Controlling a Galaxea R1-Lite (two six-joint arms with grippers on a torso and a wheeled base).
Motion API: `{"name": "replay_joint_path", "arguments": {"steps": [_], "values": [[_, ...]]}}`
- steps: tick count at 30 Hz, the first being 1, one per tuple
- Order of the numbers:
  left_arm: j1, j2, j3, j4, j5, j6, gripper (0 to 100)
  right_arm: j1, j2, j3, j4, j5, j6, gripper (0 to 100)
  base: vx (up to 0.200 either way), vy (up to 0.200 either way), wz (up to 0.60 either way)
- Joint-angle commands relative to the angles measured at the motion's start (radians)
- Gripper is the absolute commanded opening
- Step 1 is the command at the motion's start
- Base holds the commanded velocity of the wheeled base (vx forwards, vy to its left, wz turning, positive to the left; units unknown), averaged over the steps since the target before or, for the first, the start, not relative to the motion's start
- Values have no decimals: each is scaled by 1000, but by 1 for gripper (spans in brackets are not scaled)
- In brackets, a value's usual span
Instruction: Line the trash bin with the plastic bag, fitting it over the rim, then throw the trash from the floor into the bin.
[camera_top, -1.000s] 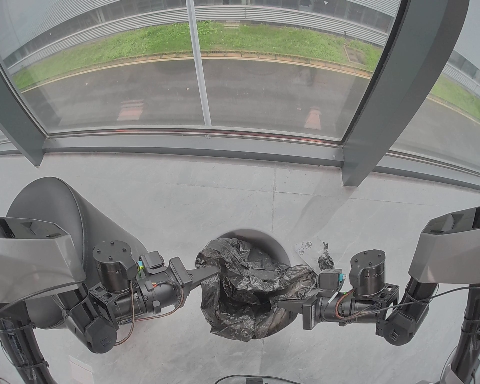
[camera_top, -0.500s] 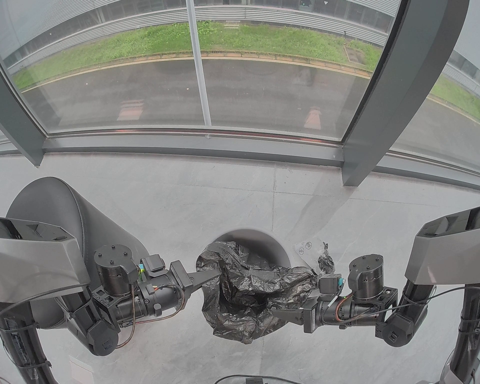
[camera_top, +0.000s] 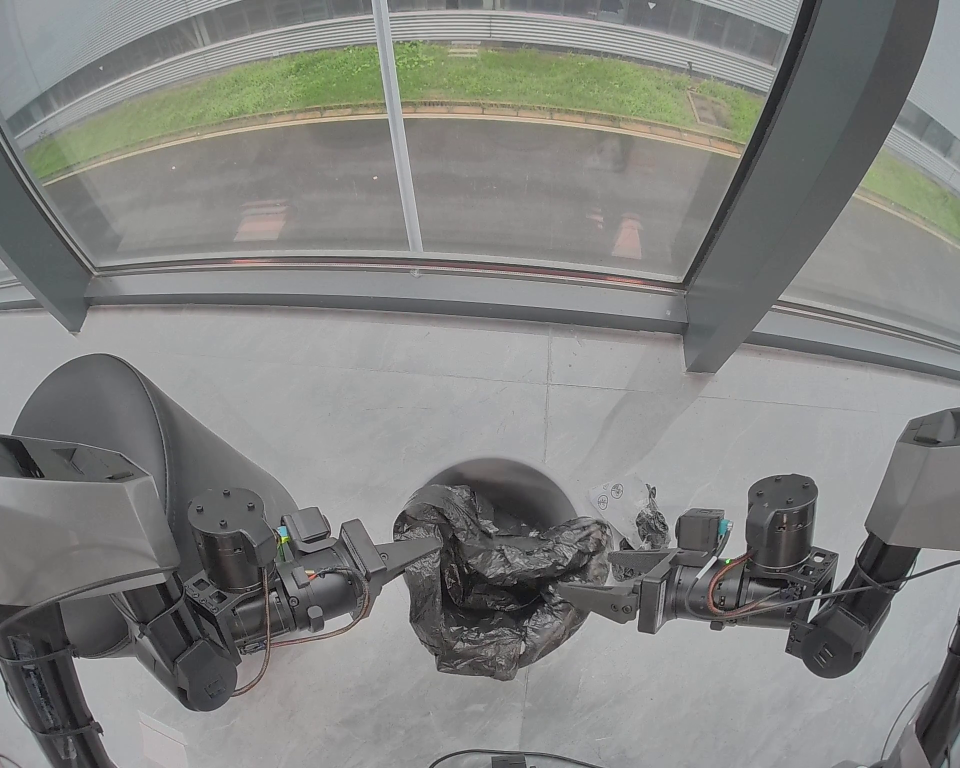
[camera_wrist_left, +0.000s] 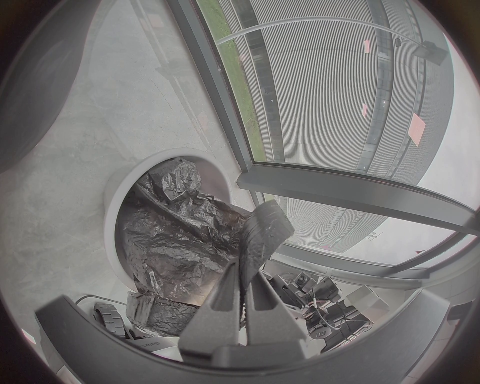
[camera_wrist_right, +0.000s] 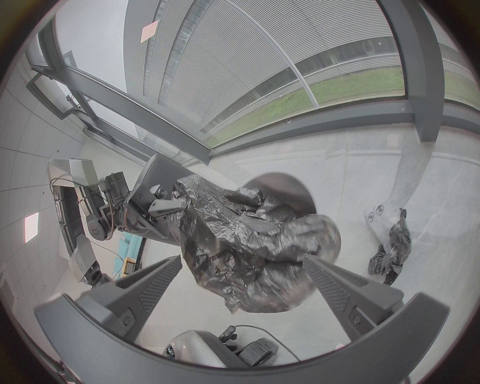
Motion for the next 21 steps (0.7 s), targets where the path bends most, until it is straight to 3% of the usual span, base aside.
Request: {"name": "replay_joint_path", "arguments": {"steps": [1,7,13,19,21], "values": [[0,-6,-3,-1,1,0,0,-34,-45,15,2,-2,-1,100,0,0,0],[2,-6,-11,-30,1,1,0,-64,-7,-2,-8,-149,-1,100,0,0,0],[3,-6,-25,-30,1,1,0,-12,-14,-88,8,-171,-60,100,0,0,0],[8,-6,-28,-30,1,3,0,84,4,-263,207,-309,-131,100,0,0,0],[11,-6,-37,-30,1,10,0,103,4,-310,253,-321,-148,100,0,0,0]]}}
